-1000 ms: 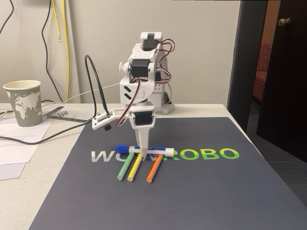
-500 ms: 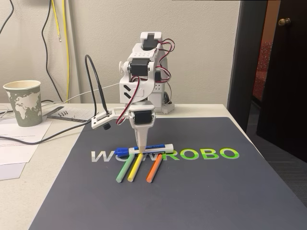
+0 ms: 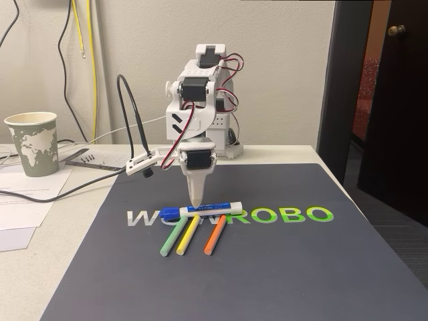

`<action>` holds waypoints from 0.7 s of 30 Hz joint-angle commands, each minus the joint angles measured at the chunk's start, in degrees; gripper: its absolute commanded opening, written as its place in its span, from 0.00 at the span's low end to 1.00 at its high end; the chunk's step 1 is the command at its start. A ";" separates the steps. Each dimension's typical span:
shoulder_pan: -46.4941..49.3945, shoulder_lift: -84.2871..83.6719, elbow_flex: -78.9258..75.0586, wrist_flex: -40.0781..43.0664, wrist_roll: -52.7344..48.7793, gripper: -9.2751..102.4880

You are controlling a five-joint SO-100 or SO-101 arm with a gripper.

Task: Pick up the blue marker.

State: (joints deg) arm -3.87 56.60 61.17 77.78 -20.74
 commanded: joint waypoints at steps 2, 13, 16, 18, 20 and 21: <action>-0.70 0.62 -1.05 0.00 -0.35 0.11; -1.32 -0.53 -1.05 0.09 -2.46 0.20; -1.32 -1.14 -1.14 -0.26 -3.16 0.22; -1.49 -1.14 -1.23 -0.09 -3.60 0.23; -1.49 -1.14 -1.23 0.00 -3.78 0.24; -1.49 -1.14 -1.23 0.00 -3.78 0.24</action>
State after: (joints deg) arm -4.83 54.58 61.35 77.78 -23.99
